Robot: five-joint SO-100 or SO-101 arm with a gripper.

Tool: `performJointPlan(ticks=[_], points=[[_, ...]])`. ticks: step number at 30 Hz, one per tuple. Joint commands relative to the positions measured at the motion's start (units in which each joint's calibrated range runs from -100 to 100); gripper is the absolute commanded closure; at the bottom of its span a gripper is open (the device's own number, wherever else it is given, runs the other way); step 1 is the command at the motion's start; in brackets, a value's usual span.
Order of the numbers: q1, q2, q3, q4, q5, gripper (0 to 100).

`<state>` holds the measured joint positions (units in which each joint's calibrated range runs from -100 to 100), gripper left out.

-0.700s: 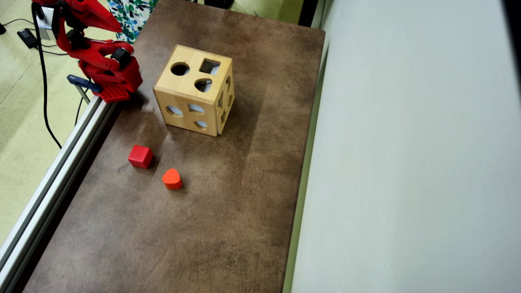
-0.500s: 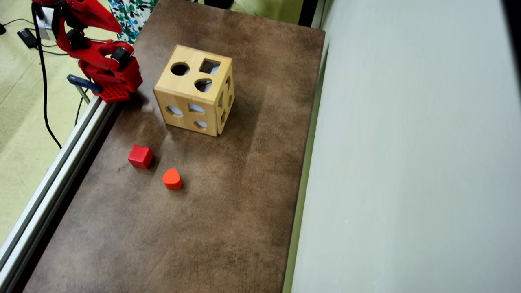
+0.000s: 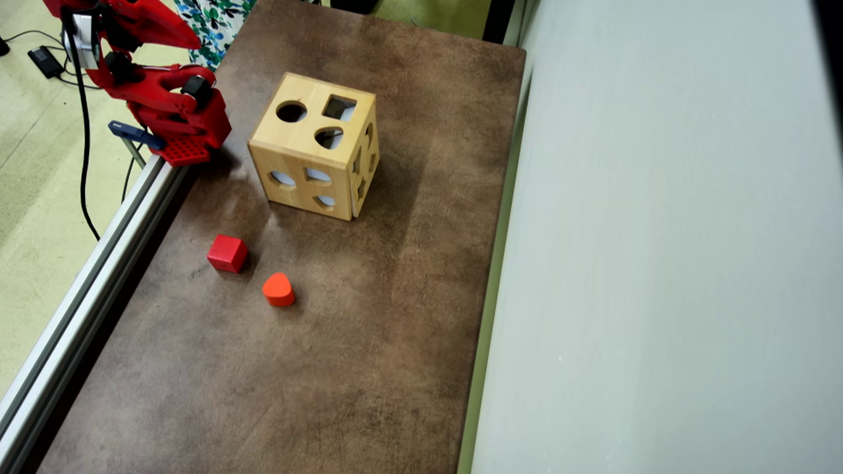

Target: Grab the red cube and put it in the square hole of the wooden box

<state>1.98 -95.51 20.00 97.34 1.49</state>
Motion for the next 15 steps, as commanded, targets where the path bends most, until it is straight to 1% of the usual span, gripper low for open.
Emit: performJointPlan(ticks=[1, 15], points=[[-0.1, 0.1, 0.1, 0.3, 0.1, 98], [-0.1, 0.1, 0.1, 0.3, -0.1, 98]])
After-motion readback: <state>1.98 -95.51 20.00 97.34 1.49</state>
